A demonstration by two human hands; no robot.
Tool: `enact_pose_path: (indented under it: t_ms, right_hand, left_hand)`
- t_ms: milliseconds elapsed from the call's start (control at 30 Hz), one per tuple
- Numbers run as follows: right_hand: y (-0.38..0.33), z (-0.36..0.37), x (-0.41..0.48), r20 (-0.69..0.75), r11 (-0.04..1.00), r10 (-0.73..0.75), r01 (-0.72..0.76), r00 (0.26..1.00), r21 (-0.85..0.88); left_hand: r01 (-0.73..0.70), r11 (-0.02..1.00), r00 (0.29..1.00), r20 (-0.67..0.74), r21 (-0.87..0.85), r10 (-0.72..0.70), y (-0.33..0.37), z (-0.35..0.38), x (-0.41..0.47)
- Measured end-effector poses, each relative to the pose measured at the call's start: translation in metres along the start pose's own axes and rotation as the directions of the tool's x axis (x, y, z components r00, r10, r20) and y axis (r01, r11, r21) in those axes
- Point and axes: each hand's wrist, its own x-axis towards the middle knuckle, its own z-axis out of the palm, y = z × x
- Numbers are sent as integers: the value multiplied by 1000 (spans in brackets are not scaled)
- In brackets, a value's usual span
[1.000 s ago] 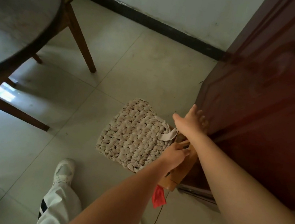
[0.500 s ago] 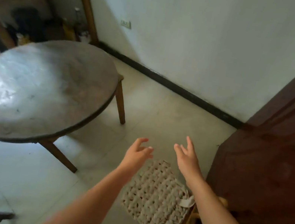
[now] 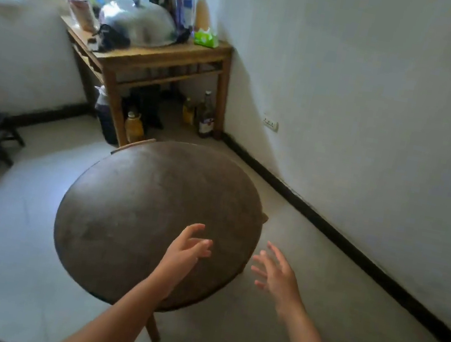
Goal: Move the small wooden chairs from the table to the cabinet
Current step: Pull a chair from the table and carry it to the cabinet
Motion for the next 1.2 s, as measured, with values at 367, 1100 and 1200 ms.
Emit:
enact_pose_path:
  t_ms: [367, 1100, 1200]
  right_hand:
    - [-87, 199, 29, 401, 986, -116, 155, 909, -67]
    - [-145, 595, 32, 724, 983, -87, 179, 684, -51]
    - [-163, 646, 54, 708, 986, -73, 158, 703, -54]
  left_hand:
    - [-2, 999, 898, -440, -38, -15, 2, -185, -24]
    - [-17, 978, 729, -672, -209, -131, -34, -530, -9]
    - [5, 981, 751, -647, -194, -132, -23, -583, 17]
